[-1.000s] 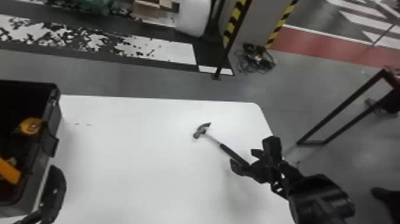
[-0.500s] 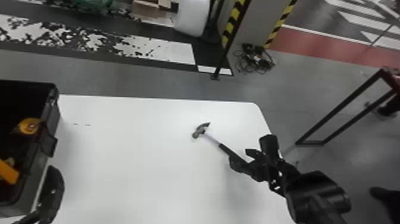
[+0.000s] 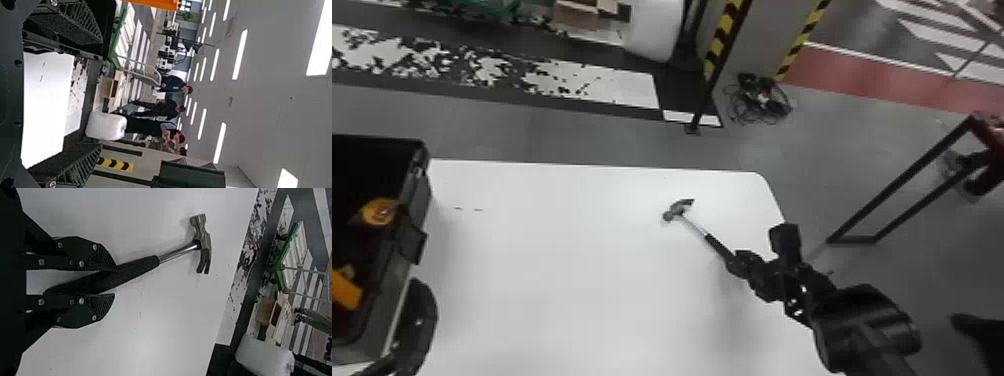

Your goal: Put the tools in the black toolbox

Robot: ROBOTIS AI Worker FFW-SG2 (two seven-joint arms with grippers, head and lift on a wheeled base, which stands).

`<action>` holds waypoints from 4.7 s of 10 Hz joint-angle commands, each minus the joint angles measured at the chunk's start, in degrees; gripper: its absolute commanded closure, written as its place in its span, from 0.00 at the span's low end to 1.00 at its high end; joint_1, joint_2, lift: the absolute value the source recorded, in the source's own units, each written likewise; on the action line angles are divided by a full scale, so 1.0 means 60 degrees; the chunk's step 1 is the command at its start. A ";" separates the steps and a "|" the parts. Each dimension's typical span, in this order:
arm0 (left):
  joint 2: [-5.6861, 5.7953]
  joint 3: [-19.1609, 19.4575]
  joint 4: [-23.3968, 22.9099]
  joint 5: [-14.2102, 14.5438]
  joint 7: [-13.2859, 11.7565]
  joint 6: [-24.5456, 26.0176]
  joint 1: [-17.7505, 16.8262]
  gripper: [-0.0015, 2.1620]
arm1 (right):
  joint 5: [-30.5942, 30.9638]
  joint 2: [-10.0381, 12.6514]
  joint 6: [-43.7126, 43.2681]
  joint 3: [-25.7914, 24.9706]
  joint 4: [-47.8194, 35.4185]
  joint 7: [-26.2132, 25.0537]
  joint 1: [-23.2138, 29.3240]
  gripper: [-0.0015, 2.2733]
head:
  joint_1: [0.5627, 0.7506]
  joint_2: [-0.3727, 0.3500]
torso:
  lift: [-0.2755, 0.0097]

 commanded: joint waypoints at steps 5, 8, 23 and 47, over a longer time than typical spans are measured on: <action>0.0000 0.0000 0.0000 0.0010 0.0029 0.0001 0.0000 0.03 | 0.0167 0.0002 -0.0292 0.0117 -0.0010 -0.0278 0.0062 1.00 | 0.70 0.05 | 0.83; 0.0000 0.0014 0.0000 0.0010 0.0044 -0.0028 0.0014 0.03 | 0.0138 0.0017 -0.0497 0.0087 -0.0361 -0.0351 0.0238 1.00 | 0.70 0.06 | 0.83; 0.0161 -0.0557 -0.0806 -0.0020 -0.0191 0.0001 0.0249 0.03 | -0.0170 0.0325 -0.0673 -0.0630 -0.3613 -0.0644 0.2069 1.00 | 0.70 0.11 | 0.83; 0.0689 -0.2139 0.0308 0.6470 -0.0864 1.0900 -0.6226 0.03 | 0.1163 0.0032 -0.2343 0.1464 -0.7656 -0.1464 0.4324 1.00 | 0.70 0.12 | 0.83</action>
